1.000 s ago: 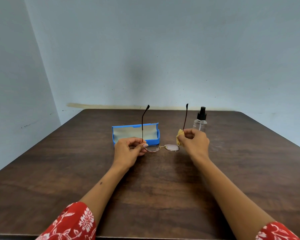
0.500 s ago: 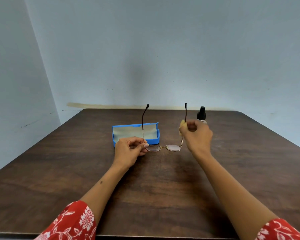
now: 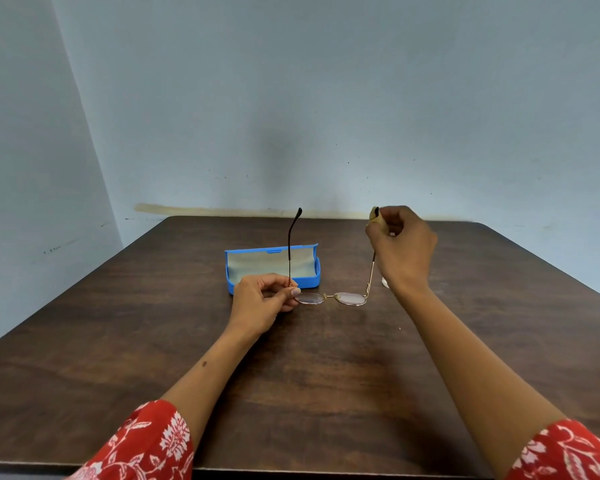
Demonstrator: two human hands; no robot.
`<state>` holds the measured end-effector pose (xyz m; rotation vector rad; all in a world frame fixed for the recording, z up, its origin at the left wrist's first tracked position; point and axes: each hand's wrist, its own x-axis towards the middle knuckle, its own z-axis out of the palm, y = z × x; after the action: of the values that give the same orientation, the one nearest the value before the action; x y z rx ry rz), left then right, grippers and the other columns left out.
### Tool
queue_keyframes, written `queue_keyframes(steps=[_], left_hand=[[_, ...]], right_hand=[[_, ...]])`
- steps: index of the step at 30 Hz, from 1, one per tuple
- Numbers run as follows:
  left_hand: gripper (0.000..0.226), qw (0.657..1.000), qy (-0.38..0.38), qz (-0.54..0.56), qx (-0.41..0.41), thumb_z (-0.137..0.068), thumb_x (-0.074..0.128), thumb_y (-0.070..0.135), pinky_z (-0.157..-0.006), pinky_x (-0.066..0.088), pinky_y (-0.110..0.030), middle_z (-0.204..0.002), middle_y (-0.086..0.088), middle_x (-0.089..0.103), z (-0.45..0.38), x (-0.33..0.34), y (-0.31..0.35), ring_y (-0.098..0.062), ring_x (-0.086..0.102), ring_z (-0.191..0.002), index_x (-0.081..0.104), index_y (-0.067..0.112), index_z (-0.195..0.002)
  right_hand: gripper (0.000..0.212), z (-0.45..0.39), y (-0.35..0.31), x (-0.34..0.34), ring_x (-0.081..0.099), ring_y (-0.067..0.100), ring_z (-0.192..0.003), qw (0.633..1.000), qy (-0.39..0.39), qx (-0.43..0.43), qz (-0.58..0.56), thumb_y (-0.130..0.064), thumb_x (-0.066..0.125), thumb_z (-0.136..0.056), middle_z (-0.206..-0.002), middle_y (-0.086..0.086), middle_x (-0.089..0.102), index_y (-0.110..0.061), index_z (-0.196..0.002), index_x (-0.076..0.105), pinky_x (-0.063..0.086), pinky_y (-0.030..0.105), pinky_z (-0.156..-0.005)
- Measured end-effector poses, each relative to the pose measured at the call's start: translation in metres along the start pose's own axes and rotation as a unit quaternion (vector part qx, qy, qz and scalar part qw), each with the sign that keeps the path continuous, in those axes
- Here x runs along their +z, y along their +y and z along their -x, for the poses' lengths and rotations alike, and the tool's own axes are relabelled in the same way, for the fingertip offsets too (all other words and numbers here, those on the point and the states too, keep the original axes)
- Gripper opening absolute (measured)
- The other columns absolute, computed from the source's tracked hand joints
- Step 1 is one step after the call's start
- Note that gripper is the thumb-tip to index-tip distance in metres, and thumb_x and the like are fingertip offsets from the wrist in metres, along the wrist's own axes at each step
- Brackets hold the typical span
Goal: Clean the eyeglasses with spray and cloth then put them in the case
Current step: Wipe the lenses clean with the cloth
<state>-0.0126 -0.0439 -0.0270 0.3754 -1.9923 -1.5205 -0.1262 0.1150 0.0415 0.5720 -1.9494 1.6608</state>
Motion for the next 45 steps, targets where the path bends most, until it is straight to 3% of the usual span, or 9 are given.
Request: queue_keyframes(steps=[5,13,17,24,27,30,33,38,45], left_hand=[[0.008,1.000,0.000,-0.005,0.001,-0.079,0.070,0.002,-0.066,0.059,-0.026,-0.073,-0.011,0.071,0.000,0.000,0.000,-0.013,0.069,-0.065,0.070,0.009,-0.084],[0.007,1.000,-0.001,-0.009,0.007,-0.079,0.070,0.002,-0.064,0.059,-0.024,-0.073,-0.012,0.070,0.000,0.001,-0.001,-0.012,0.069,-0.063,0.070,0.006,-0.084],[0.009,1.000,-0.005,-0.014,0.004,-0.079,0.069,0.002,-0.065,0.059,-0.024,-0.076,-0.012,0.071,0.001,0.000,0.000,-0.013,0.070,-0.066,0.070,0.006,-0.087],[0.009,1.000,0.001,-0.008,0.003,-0.079,0.069,0.001,-0.064,0.059,-0.023,-0.075,-0.014,0.070,0.001,0.000,0.000,-0.011,0.069,-0.063,0.070,0.003,-0.088],[0.008,1.000,-0.001,-0.009,0.005,-0.079,0.069,0.001,-0.064,0.059,-0.023,-0.074,-0.013,0.070,0.001,0.000,0.000,-0.011,0.069,-0.063,0.070,0.006,-0.085],[0.008,1.000,-0.004,-0.007,0.003,-0.079,0.069,0.001,-0.064,0.058,-0.022,-0.073,-0.012,0.070,0.001,0.000,0.000,-0.010,0.069,-0.063,0.070,0.008,-0.084],[0.008,1.000,-0.007,-0.009,0.001,-0.079,0.069,0.002,-0.064,0.059,-0.024,-0.074,-0.012,0.070,0.001,-0.001,0.000,-0.011,0.069,-0.064,0.070,0.008,-0.085],[0.007,1.000,0.005,-0.005,0.004,-0.079,0.069,0.001,-0.063,0.059,-0.023,-0.074,-0.014,0.070,0.001,0.000,0.000,-0.010,0.068,-0.062,0.070,0.004,-0.086],[0.008,1.000,0.001,-0.007,0.002,-0.079,0.069,0.002,-0.064,0.059,-0.024,-0.073,-0.011,0.070,0.001,0.000,0.000,-0.012,0.069,-0.063,0.070,0.006,-0.086]], right_hand=[[0.008,0.018,0.024,0.001,0.064,0.016,-0.080,0.997,-0.030,0.056,0.033,-0.025,0.064,-0.084,-0.071,-0.004,0.067,-0.018,-0.082,0.066,0.047,0.026,-0.078],[0.008,-0.006,-0.006,-0.002,0.066,0.016,-0.072,0.999,0.013,0.021,-0.022,-0.012,0.064,-0.077,-0.068,-0.008,0.066,-0.016,-0.084,0.066,0.052,0.029,-0.075],[0.007,-0.002,-0.006,-0.001,0.062,0.012,-0.073,1.000,0.006,-0.003,-0.013,-0.014,0.063,-0.079,-0.072,-0.008,0.065,-0.015,-0.085,0.067,0.047,0.021,-0.071],[0.016,0.023,0.028,0.001,0.065,0.014,-0.078,0.995,-0.046,0.083,0.044,-0.027,0.063,-0.084,-0.072,0.000,0.070,-0.013,-0.081,0.070,0.030,-0.006,-0.065],[0.013,0.014,0.020,0.001,0.066,0.015,-0.077,0.996,-0.022,0.077,0.031,-0.027,0.064,-0.083,-0.070,-0.002,0.069,-0.015,-0.080,0.069,0.037,0.001,-0.069],[0.005,-0.001,0.000,-0.004,0.067,0.016,-0.075,0.998,-0.005,0.058,-0.011,-0.014,0.065,-0.077,-0.070,-0.003,0.068,-0.017,-0.081,0.067,0.050,0.025,-0.078],[0.009,-0.004,-0.006,-0.004,0.067,0.017,-0.073,0.999,-0.017,0.038,-0.018,-0.010,0.064,-0.075,-0.071,-0.002,0.069,-0.015,-0.081,0.067,0.052,0.026,-0.076],[0.018,0.019,0.019,-0.001,0.064,0.011,-0.070,0.994,-0.053,0.084,0.038,-0.026,0.062,-0.085,-0.064,-0.004,0.068,-0.015,-0.072,0.068,0.033,-0.004,-0.063],[0.011,0.011,0.012,-0.003,0.061,0.000,-0.062,0.996,-0.009,0.086,0.009,-0.022,0.065,-0.083,-0.065,-0.003,0.068,-0.015,-0.076,0.068,0.034,-0.003,-0.057]])
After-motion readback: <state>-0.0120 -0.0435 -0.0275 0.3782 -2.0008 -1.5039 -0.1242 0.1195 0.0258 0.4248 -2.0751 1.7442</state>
